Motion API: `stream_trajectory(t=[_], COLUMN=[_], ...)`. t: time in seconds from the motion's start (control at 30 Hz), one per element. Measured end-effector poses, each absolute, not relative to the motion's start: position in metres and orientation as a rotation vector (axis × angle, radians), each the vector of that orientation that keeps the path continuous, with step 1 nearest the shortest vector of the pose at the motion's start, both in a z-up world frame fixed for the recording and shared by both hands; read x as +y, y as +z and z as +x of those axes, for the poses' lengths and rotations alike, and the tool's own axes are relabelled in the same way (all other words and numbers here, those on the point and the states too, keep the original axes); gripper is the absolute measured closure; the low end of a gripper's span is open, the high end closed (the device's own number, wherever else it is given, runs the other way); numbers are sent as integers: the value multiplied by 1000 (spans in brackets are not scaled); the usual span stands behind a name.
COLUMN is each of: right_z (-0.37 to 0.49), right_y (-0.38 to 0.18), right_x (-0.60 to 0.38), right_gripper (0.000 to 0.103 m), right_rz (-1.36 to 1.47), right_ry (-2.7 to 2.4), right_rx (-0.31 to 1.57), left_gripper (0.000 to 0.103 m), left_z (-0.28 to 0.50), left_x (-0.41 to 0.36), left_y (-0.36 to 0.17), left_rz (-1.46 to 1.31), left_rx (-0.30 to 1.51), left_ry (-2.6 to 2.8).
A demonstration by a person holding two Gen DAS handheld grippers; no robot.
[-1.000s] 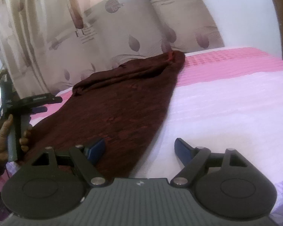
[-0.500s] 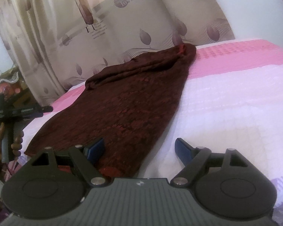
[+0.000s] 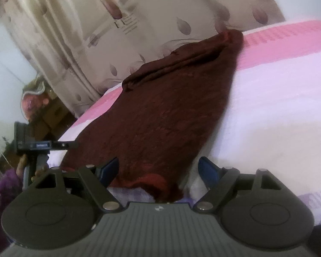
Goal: Fold small clothes
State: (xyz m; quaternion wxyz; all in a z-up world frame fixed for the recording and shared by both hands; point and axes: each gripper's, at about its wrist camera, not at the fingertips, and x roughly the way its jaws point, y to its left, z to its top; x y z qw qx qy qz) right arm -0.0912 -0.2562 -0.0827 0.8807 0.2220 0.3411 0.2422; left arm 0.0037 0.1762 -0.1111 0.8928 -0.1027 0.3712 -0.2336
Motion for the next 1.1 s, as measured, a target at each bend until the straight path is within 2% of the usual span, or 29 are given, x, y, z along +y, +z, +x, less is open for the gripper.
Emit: stream_trajectory(t=[0.2,0.23,0.27,0.3,0.33,0.37,0.4,0.53,0.6,0.67,0.7,0.73,0.8,0.97,1.0,1.07,1.1], right_z=[-79,-77,-76,-73,-71,-70,-71,-75,-76,-75,-75,-75,-77,-76,-75,-72,-72], right_y=[-90,-90,-90,-91,-94,-98,-100,-99,-99,-99,-98,-98,-95,-94,-96,-99,-100], right_x=[-263,-264,-264,-263,-262,-262,-263,-260,-261,-264,-266,-268,-271,-277,-275,-274,-272], right_gripper=[21,23,27,50,76,83,83,84,84,84,85,85,86,87,87,81,78], right_rz=[666,683,682,660,635,635,659,648,648,651,660,664,659,671,676,697,689], right_ry=[529,528,518,495,465,442,443,446,451,458,462,466,466,475,477,473,476], right_rx=[701,703,708,732,771,789,782,769,769,766,767,767,760,752,761,777,779], left_gripper=[16,25,33,54,68,72,76,76,72,61,43,17,1,1,3,24,56], left_z=[17,19,20,22,23,24,25,18,13,11,11,10,10,9,9,8,7], left_x=[180,181,181,181,183,186,191,200,194,192,192,191,189,174,169,160,157], left_y=[-113,-114,-115,-115,-115,-116,-116,-117,-113,-110,-108,-106,-107,-112,-112,-112,-112], left_rz=[-220,-221,-211,-198,-189,-201,-229,-262,-175,-137,-131,-118,-79,-52,-56,-31,-21], left_rx=[758,755,753,755,755,761,769,767,754,757,762,769,782,785,789,772,760], left_ry=[-557,-566,-564,-553,-531,-516,-513,-495,-484,-478,-474,-468,-446,-530,-553,-561,-542])
